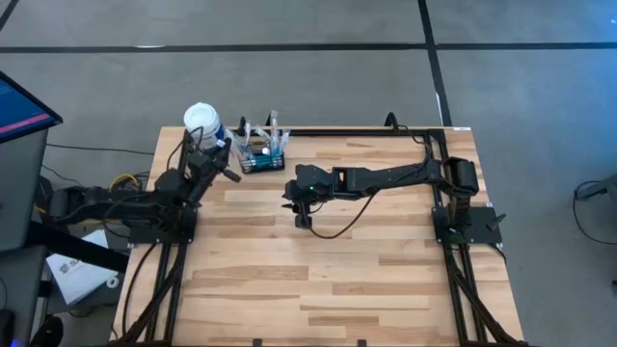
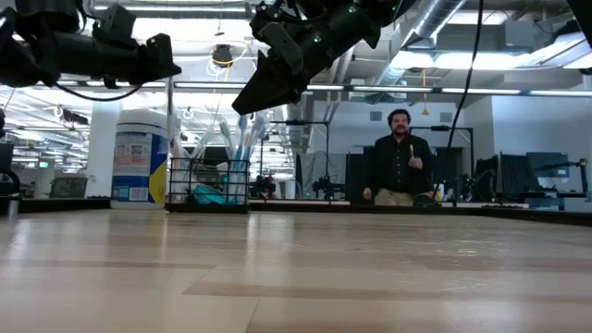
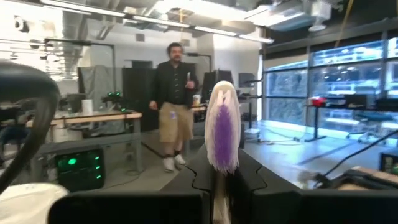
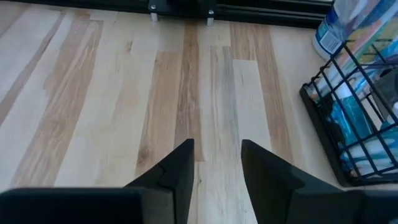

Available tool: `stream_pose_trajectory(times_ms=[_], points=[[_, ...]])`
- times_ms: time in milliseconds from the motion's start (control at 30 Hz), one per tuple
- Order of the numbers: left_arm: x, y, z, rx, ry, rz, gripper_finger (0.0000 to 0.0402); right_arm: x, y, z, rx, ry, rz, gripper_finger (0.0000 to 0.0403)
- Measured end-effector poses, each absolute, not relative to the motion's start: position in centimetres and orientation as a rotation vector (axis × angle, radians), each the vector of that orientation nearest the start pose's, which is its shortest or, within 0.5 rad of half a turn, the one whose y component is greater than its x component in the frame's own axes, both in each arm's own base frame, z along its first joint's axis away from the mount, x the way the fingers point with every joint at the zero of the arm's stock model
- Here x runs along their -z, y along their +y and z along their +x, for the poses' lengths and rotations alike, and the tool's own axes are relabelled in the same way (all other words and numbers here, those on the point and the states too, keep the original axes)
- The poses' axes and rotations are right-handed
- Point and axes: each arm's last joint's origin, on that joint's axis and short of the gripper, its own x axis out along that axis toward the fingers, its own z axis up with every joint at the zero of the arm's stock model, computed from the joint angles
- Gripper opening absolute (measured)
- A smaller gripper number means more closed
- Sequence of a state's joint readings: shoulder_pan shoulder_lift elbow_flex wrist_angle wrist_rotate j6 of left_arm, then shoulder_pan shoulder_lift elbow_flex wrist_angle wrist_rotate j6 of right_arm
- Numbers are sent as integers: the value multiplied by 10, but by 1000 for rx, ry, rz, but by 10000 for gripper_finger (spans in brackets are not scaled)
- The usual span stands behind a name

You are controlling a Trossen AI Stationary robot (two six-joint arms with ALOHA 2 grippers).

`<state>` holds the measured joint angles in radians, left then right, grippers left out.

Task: Pick & Place toothbrushing station
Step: Put the purple toothbrush into the black wire organizer

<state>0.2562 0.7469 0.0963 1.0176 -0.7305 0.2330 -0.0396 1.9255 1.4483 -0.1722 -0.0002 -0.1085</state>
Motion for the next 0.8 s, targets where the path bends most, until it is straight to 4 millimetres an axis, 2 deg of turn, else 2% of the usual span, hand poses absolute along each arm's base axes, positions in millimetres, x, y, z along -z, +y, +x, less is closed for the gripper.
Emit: stream_pose_trajectory(times_ms=[167,300,500,633,800], points=[[-210,68,132,-1043,-233,142,5,-234,-17,434,-5,646,-116,121],[-212,77,131,-1018,-303,132,5,-234,-19,434,-4,638,-123,122],[-202,91,134,-1004,-281,92,5,-236,-27,435,14,624,-121,122],[-200,96,137,-978,-322,82,5,-236,-30,434,17,625,-131,123],[-190,99,143,-960,-277,43,5,-236,-34,434,22,626,-138,122]])
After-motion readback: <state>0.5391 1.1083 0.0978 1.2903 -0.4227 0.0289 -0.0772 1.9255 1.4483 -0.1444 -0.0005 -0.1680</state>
